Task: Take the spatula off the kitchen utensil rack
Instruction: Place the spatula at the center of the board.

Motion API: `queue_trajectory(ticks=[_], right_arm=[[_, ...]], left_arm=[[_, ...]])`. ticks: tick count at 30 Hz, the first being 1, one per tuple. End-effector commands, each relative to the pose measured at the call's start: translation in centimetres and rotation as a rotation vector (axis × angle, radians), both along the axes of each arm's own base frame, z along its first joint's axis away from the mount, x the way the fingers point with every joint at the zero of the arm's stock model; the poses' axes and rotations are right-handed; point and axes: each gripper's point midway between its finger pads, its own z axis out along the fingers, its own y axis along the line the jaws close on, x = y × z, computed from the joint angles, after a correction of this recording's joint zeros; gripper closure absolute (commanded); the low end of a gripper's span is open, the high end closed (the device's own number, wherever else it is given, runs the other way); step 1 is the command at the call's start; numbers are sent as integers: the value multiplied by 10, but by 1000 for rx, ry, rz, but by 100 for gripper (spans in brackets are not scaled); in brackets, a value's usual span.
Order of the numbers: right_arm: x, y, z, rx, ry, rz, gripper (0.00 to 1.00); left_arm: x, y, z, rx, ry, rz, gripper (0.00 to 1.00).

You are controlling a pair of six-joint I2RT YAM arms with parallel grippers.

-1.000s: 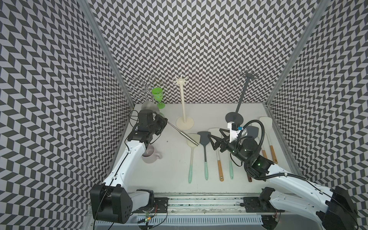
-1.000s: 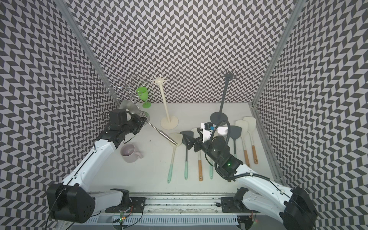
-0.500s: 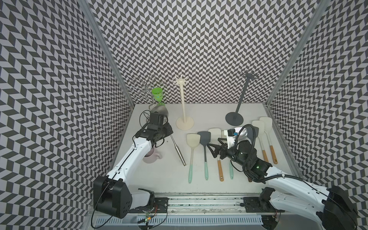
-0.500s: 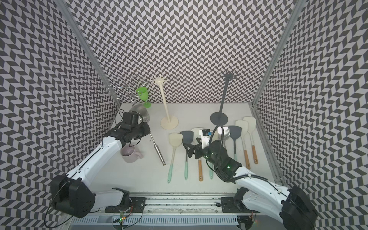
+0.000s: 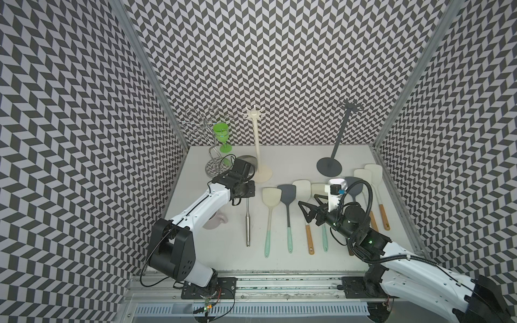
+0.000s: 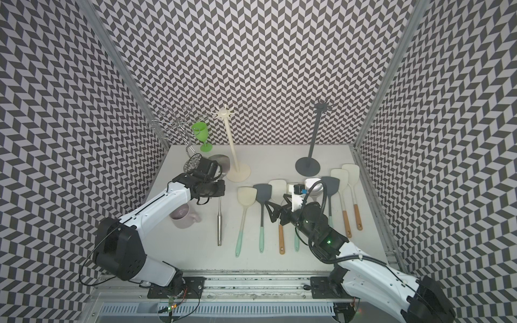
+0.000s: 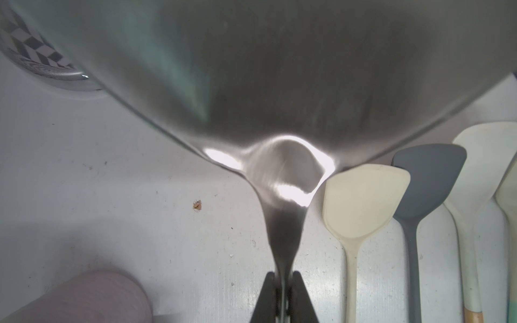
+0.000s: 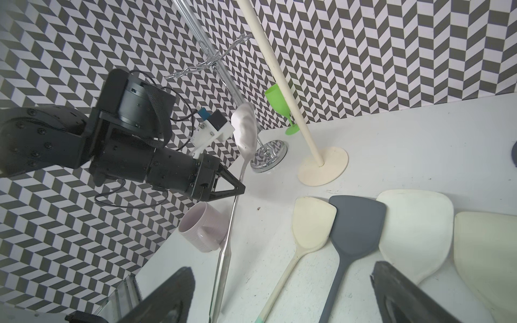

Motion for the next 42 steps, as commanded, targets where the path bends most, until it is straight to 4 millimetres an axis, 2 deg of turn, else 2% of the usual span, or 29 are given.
queue_trajectory(ticks=[1,6,9,16,22,32,42], right_arm=[[2,-6,5,26,-17,-26,0],[2,-7,-1,29,-9,-25,0],[3,-8,-3,26,-5,-23,0],[6,-8,-2,24,-11,-23,0],[7,-7,0,16,-12,-17,0],[7,-14,-1,13,-16,-33,0],[6,-15,-3,17,-13,-27,0]], left_arm=[[-3,-5,-10,38,23,-43,100],[-2,-4,-27,61,49,-30,100],[-3,-9,-39,41,80,-46,100],[-4,-13,-70,47,144,-44,100],[-5,-8,-90,84,184,-24,100],[-10,-5,-107,92,221,-4,100],[-8,-6,-110,100,239,5,100]])
